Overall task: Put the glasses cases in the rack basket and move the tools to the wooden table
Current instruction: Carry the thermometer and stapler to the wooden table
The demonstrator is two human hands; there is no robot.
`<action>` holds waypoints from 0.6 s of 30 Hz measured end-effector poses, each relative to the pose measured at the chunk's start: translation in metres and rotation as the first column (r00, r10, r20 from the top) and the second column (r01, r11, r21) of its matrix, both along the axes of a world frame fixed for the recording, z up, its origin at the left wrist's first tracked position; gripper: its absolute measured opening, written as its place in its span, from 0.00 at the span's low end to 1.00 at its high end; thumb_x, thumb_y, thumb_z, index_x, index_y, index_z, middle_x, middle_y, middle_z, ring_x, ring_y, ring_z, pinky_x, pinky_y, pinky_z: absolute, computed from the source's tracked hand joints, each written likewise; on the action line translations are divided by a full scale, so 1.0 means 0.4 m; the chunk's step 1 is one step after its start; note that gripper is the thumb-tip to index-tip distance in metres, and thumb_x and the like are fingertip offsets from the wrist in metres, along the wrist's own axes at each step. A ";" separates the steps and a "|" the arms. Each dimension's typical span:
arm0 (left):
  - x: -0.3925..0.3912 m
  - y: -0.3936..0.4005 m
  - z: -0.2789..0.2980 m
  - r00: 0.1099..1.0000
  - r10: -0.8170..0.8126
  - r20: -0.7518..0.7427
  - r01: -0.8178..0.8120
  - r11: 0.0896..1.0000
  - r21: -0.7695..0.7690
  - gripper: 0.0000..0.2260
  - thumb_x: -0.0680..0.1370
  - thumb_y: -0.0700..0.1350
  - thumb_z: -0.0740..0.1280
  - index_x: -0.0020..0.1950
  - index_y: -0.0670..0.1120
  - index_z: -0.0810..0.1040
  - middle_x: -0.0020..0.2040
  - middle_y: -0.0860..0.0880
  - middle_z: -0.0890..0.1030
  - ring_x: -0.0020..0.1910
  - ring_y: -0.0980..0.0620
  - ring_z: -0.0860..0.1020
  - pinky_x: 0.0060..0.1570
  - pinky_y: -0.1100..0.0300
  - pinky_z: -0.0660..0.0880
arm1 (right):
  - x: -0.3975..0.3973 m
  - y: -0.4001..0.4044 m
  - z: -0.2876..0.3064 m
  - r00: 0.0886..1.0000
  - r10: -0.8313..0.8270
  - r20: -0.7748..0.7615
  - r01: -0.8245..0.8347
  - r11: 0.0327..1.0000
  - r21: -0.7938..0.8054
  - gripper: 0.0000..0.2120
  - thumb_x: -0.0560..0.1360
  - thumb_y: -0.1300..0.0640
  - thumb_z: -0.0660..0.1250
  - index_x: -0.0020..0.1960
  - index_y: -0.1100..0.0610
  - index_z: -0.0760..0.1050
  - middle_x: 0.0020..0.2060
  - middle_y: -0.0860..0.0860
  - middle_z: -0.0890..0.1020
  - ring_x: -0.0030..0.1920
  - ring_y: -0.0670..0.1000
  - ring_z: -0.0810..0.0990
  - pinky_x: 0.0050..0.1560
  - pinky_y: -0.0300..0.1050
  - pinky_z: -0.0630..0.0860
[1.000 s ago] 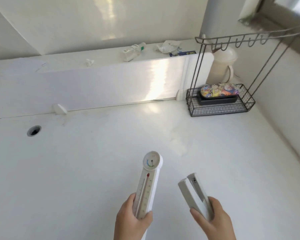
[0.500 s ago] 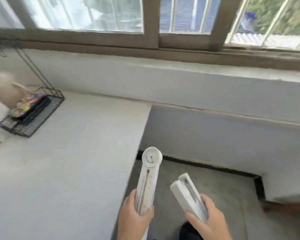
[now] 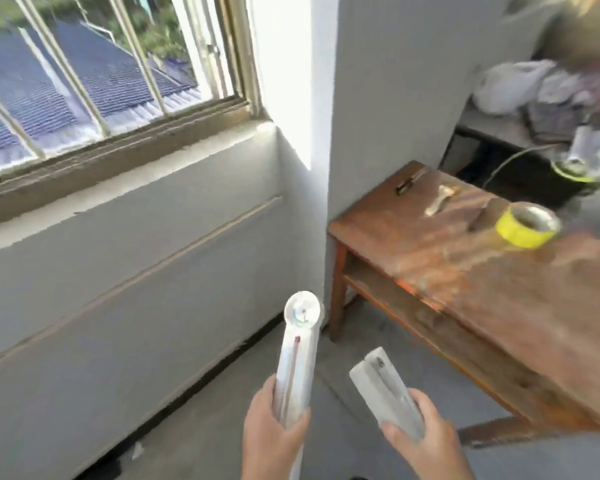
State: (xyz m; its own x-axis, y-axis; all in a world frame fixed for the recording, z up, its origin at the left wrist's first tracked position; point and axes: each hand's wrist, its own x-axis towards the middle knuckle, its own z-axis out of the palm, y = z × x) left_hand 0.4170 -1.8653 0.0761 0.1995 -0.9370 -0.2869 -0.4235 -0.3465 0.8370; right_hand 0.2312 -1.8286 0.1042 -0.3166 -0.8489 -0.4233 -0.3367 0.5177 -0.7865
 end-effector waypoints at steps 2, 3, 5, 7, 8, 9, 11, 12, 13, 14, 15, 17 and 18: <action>-0.115 -0.062 0.019 0.994 -0.105 0.000 0.105 0.994 -0.029 0.26 0.65 0.39 0.73 0.61 0.43 0.71 0.46 0.55 0.74 0.50 0.52 0.73 0.52 0.60 0.68 | -0.102 -0.015 0.002 0.996 -0.090 -0.018 0.090 0.996 -0.028 0.20 0.65 0.58 0.74 0.48 0.48 0.65 0.41 0.55 0.77 0.43 0.56 0.75 0.40 0.45 0.67; -0.165 -0.086 0.027 0.987 -0.161 0.008 0.161 0.986 -0.042 0.25 0.65 0.41 0.73 0.60 0.45 0.72 0.46 0.55 0.75 0.50 0.51 0.74 0.51 0.59 0.71 | -0.149 -0.017 -0.001 0.990 -0.143 -0.014 0.143 0.989 -0.038 0.19 0.65 0.56 0.74 0.48 0.48 0.65 0.42 0.56 0.77 0.44 0.56 0.75 0.39 0.46 0.67; -0.245 -0.126 0.030 0.963 -0.269 0.023 0.270 0.961 -0.053 0.22 0.60 0.47 0.72 0.52 0.54 0.71 0.42 0.58 0.76 0.44 0.54 0.76 0.43 0.65 0.72 | -0.230 -0.015 -0.005 0.968 -0.252 0.007 0.252 0.966 -0.060 0.20 0.60 0.49 0.71 0.48 0.49 0.67 0.42 0.55 0.77 0.45 0.57 0.75 0.36 0.44 0.68; -0.316 -0.169 0.017 0.919 -0.385 0.091 0.390 0.919 -0.056 0.18 0.56 0.53 0.67 0.44 0.56 0.70 0.35 0.55 0.77 0.37 0.53 0.77 0.35 0.65 0.70 | -0.303 -0.010 -0.014 0.931 -0.366 0.006 0.366 0.929 -0.047 0.24 0.55 0.48 0.67 0.49 0.49 0.67 0.43 0.54 0.76 0.45 0.56 0.73 0.36 0.41 0.67; -0.351 -0.191 0.013 0.889 -0.441 0.127 0.449 0.892 -0.047 0.18 0.55 0.56 0.65 0.42 0.55 0.70 0.32 0.52 0.79 0.35 0.51 0.78 0.34 0.63 0.71 | -0.338 -0.007 -0.020 0.910 -0.414 -0.010 0.414 0.910 -0.038 0.24 0.54 0.48 0.67 0.49 0.49 0.67 0.43 0.54 0.76 0.45 0.56 0.73 0.36 0.40 0.67; -0.387 -0.214 0.008 0.860 -0.485 0.159 0.496 0.868 -0.035 0.18 0.54 0.58 0.63 0.41 0.55 0.71 0.32 0.50 0.80 0.34 0.50 0.78 0.36 0.61 0.73 | -0.373 -0.006 -0.027 0.887 -0.461 -0.031 0.460 0.887 -0.031 0.24 0.53 0.48 0.67 0.48 0.49 0.68 0.43 0.55 0.76 0.45 0.56 0.73 0.36 0.39 0.66; -0.462 -0.258 -0.002 0.811 -0.549 0.202 0.566 0.824 -0.030 0.25 0.53 0.60 0.61 0.46 0.51 0.75 0.35 0.49 0.82 0.36 0.50 0.80 0.37 0.60 0.74 | -0.435 -0.008 -0.041 0.831 -0.552 -0.069 0.552 0.833 -0.013 0.24 0.52 0.48 0.68 0.48 0.52 0.71 0.43 0.58 0.76 0.44 0.57 0.73 0.36 0.44 0.65; -0.503 -0.279 -0.002 0.785 -0.579 0.223 0.599 0.801 -0.028 0.30 0.53 0.60 0.60 0.50 0.47 0.76 0.39 0.49 0.83 0.40 0.48 0.79 0.40 0.61 0.73 | -0.465 -0.012 -0.048 0.799 -0.595 -0.084 0.597 0.802 -0.002 0.25 0.53 0.48 0.68 0.48 0.54 0.71 0.43 0.59 0.76 0.45 0.57 0.73 0.38 0.47 0.65; -0.546 -0.301 -0.004 0.760 -0.606 0.235 0.626 0.779 -0.017 0.36 0.53 0.61 0.59 0.56 0.44 0.75 0.44 0.47 0.82 0.46 0.46 0.78 0.44 0.60 0.72 | -0.497 -0.019 -0.056 0.762 -0.641 -0.090 0.644 0.765 0.010 0.25 0.54 0.48 0.69 0.49 0.54 0.71 0.45 0.60 0.77 0.46 0.57 0.73 0.41 0.47 0.65; -0.592 -0.324 -0.008 0.738 -0.629 0.244 0.648 0.761 0.001 0.40 0.53 0.62 0.58 0.59 0.41 0.73 0.48 0.45 0.81 0.50 0.44 0.76 0.48 0.58 0.71 | -0.529 -0.030 -0.059 0.725 -0.683 -0.082 0.686 0.727 0.008 0.23 0.56 0.49 0.71 0.49 0.54 0.71 0.46 0.60 0.77 0.46 0.58 0.74 0.42 0.47 0.66; -0.638 -0.347 -0.004 0.718 -0.649 0.252 0.670 0.742 0.001 0.42 0.53 0.62 0.58 0.60 0.40 0.72 0.49 0.43 0.80 0.51 0.42 0.74 0.49 0.56 0.69 | -0.562 -0.044 -0.061 0.690 -0.721 -0.070 0.723 0.691 0.007 0.21 0.60 0.50 0.73 0.49 0.53 0.70 0.48 0.61 0.78 0.47 0.59 0.75 0.42 0.48 0.67; -0.740 -0.390 -0.004 0.674 -0.688 0.270 0.722 0.691 -0.041 0.39 0.54 0.61 0.59 0.56 0.37 0.74 0.46 0.44 0.77 0.50 0.39 0.75 0.47 0.54 0.69 | -0.628 -0.077 -0.057 0.639 -0.767 -0.062 0.768 0.640 0.005 0.21 0.63 0.48 0.70 0.51 0.55 0.70 0.48 0.60 0.78 0.46 0.61 0.76 0.38 0.47 0.69; -0.793 -0.407 -0.005 0.641 -0.715 0.281 0.755 0.653 -0.059 0.37 0.54 0.60 0.59 0.54 0.37 0.76 0.45 0.45 0.76 0.49 0.40 0.75 0.46 0.54 0.70 | -0.661 -0.094 -0.051 0.620 -0.781 -0.072 0.783 0.622 -0.013 0.22 0.63 0.46 0.69 0.52 0.56 0.71 0.46 0.60 0.78 0.45 0.60 0.76 0.37 0.47 0.69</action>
